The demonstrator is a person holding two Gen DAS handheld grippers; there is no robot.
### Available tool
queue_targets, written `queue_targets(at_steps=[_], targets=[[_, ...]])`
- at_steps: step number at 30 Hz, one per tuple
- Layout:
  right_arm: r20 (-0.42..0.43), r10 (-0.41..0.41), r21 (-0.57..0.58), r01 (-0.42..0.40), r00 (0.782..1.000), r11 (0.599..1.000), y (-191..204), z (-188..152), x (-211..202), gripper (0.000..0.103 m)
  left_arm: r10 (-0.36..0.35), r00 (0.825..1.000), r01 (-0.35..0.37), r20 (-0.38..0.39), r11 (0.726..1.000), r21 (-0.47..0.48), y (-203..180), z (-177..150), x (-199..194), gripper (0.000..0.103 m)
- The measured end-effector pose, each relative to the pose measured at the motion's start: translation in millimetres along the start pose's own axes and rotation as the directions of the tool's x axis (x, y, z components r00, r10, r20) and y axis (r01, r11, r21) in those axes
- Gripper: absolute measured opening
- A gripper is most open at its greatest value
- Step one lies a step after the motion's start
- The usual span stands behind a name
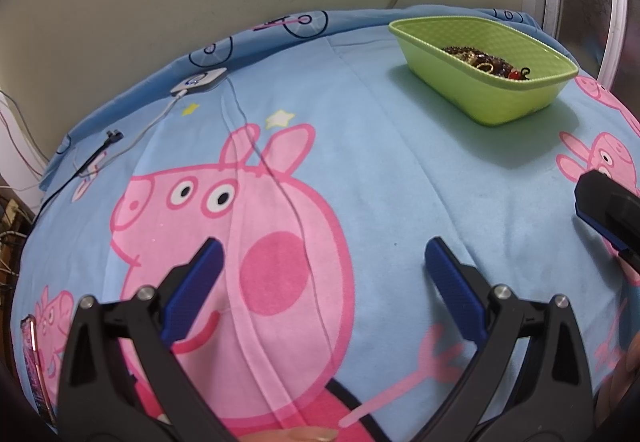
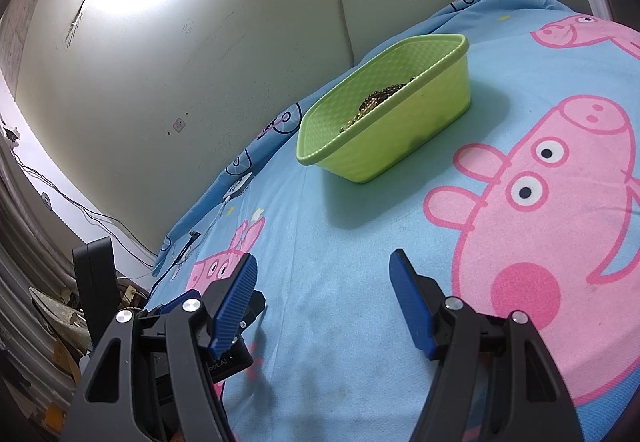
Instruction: Organize jewelry
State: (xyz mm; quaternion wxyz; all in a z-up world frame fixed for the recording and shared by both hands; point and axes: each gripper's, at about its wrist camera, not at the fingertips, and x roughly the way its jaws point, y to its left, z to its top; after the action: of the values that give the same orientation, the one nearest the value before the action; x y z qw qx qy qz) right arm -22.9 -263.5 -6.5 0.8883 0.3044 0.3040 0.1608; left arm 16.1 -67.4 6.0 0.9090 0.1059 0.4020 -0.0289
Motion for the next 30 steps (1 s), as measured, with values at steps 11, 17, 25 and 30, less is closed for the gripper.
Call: queue_targets(at_steps=[11, 17, 25, 30], targets=[[-0.001, 0.001, -0.001, -0.001, 1.0, 1.0, -0.6, 0.3, 0.3, 0.05, 0.001, 1.0, -0.001, 0.001, 1.0, 0.0, 0.6, 0.1, 0.0, 0.097], [0.0, 0.001, -0.001, -0.001, 1.0, 1.0, -0.7, 0.2, 0.3, 0.05, 0.0, 1.0, 0.0, 0.001, 1.0, 0.001, 1.3, 0.1, 0.1, 0.097], [-0.001, 0.004, -0.01, -0.004, 1.0, 1.0, 0.6, 0.4, -0.2, 0.05, -0.027, 1.0, 0.027, 0.008, 0.999, 0.019, -5.3, -0.8, -1.9, 0.097], [0.003, 0.002, -0.009, -0.002, 1.0, 1.0, 1.3, 1.7, 1.0, 0.05, -0.057, 0.998, 0.057, -0.012, 0.998, -0.011, -2.3, 1.9, 0.3, 0.097]])
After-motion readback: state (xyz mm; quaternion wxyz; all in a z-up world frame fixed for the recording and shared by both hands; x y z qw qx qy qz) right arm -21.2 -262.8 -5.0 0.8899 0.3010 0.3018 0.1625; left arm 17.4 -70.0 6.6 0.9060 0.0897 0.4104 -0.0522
